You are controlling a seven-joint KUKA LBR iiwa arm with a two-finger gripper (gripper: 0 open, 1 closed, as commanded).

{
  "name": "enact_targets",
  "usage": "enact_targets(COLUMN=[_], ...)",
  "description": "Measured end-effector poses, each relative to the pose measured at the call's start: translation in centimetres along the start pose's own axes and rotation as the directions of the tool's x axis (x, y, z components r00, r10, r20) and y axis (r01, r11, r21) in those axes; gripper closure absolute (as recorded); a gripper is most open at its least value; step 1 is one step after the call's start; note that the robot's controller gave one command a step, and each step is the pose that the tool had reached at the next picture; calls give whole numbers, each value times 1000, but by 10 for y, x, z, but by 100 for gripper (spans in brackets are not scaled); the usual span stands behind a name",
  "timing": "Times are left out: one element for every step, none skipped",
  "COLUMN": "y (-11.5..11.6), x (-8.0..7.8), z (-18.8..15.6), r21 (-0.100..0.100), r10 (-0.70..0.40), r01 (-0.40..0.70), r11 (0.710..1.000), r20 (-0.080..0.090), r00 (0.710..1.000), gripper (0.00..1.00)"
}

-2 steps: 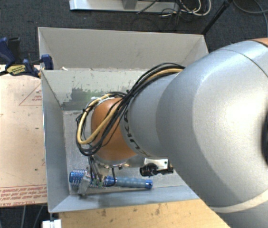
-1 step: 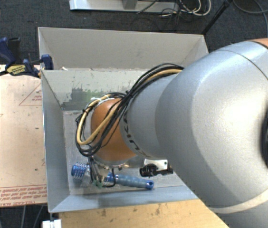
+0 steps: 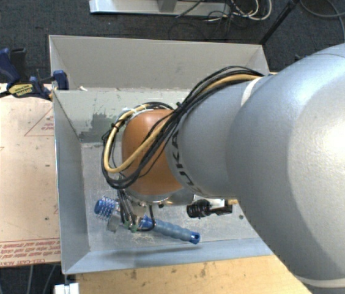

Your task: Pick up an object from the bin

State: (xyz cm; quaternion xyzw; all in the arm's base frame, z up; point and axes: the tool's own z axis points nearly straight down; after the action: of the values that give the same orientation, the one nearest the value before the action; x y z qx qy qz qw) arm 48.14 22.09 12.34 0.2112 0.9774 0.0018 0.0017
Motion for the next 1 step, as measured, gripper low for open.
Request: enact_targets(y=[1], x=[0], z=[-23], r21=[2], r10=[-3], r01=[3], r11=[1000], r20=[-1], r00=[1000], gripper=[100])
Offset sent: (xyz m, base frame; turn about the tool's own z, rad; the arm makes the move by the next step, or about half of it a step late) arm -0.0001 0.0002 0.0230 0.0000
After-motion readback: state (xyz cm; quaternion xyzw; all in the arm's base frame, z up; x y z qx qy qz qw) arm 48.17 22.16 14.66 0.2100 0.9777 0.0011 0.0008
